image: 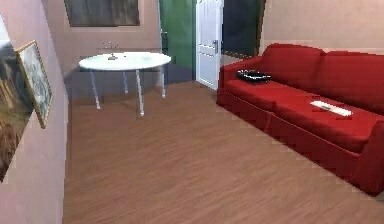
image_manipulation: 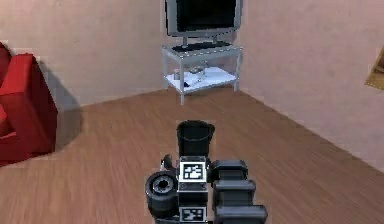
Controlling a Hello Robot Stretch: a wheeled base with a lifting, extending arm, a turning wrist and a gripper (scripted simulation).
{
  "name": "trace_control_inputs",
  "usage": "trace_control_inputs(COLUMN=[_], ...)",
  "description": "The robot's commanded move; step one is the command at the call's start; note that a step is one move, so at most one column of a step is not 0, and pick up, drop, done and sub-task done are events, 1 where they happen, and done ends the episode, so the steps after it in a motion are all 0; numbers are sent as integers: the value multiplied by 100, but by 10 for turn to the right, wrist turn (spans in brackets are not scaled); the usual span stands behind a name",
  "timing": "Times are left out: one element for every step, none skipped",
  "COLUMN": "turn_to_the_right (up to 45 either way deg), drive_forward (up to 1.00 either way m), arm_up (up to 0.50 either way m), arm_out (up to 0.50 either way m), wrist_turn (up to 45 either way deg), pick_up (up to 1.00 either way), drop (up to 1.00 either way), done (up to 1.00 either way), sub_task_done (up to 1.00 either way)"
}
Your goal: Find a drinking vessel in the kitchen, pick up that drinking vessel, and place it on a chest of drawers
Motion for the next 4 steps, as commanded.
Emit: trace_control_inputs(turn_to_the_right=[0, 0, 0, -30], drive_forward=[100, 100, 100, 0], arm_up=[0, 0, 0, 0], arm_out=[0, 0, 0, 0], wrist_turn=[0, 0, 0, 0], pick_up=[0, 0, 0, 0], drop=[0, 0, 0, 0], done=[0, 0, 0, 0], sub_task_done=[0, 0, 0, 0])
